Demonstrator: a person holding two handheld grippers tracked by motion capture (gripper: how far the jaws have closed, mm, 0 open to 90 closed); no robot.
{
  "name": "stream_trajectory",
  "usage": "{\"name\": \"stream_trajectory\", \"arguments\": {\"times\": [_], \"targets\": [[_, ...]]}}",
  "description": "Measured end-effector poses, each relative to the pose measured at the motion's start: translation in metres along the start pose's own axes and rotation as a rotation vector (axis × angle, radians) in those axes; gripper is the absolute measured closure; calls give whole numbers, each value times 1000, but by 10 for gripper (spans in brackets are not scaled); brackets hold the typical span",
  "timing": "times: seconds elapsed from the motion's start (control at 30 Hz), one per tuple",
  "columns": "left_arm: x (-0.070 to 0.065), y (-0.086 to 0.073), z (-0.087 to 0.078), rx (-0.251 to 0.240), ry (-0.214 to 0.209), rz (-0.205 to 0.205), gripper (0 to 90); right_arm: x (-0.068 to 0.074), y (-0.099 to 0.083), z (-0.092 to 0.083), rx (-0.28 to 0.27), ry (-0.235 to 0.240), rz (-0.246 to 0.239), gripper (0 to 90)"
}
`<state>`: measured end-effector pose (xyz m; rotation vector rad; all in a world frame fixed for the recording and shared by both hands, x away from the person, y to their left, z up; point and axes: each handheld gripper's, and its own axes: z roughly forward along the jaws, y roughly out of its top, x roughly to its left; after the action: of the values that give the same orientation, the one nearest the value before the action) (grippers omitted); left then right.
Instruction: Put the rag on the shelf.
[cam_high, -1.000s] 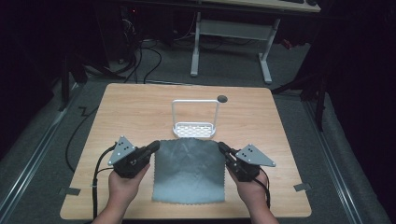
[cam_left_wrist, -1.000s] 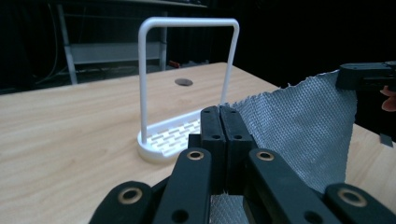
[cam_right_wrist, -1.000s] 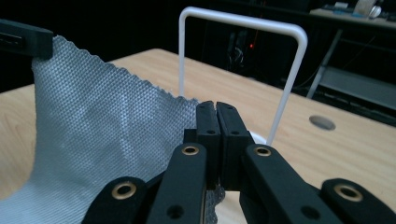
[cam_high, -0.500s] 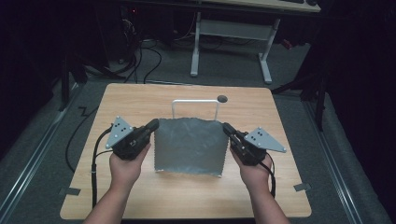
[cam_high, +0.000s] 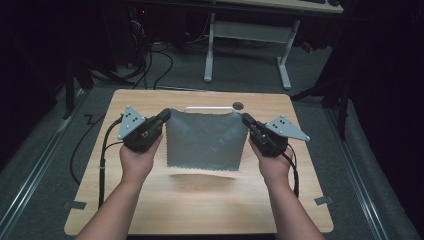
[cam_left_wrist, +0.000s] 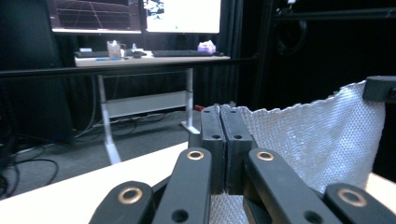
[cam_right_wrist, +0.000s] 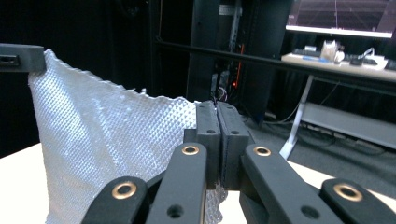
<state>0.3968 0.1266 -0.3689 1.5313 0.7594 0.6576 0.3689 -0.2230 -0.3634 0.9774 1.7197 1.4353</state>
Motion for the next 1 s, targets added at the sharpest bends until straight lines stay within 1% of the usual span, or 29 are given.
{"name": "stream_trajectory", "arguments": {"times": [0.03,0.07,0.1,0.13,0.33,0.37,0.47,0.57,0.6,0.63,0.67,0.73,0.77,0.83,0.87,0.93,1.0], "targets": [[2,-1,4,8,0,2,898,-2,-1,3,9,-4,12,895],[3,-1,8,16,5,7,898,-4,-2,7,11,-9,10,895],[5,-2,11,21,9,9,898,-6,-3,11,17,-11,18,895],[6,-3,15,20,13,6,898,-9,-3,14,23,-14,19,895],[18,-4,36,51,42,13,898,-18,-1,31,29,-27,46,895],[20,-5,39,49,47,12,898,-19,0,34,35,-31,40,896],[28,-6,49,59,61,-15,898,-23,4,45,42,-38,29,896],[34,-9,60,83,75,-15,898,-26,7,56,48,-45,12,896],[37,-9,64,91,79,-16,898,-27,7,60,53,-49,12,896],[39,-10,66,90,81,-19,898,-30,7,64,54,-48,15,896],[41,-11,69,92,84,-28,898,-32,7,68,62,-52,25,895],[44,-12,77,124,83,-41,898,-36,5,74,80,-54,41,895],[45,-13,80,140,86,-33,898,-37,4,77,87,-56,52,895],[46,-14,85,163,89,-21,898,-39,1,81,103,-68,50,895],[46,-15,87,165,93,-17,898,-40,0,82,111,-71,58,895],[48,-17,90,170,93,-27,898,-43,-4,87,128,-77,44,895],[50,-21,94,187,91,-32,898,-44,-5,89,132,-75,46,895]]}}
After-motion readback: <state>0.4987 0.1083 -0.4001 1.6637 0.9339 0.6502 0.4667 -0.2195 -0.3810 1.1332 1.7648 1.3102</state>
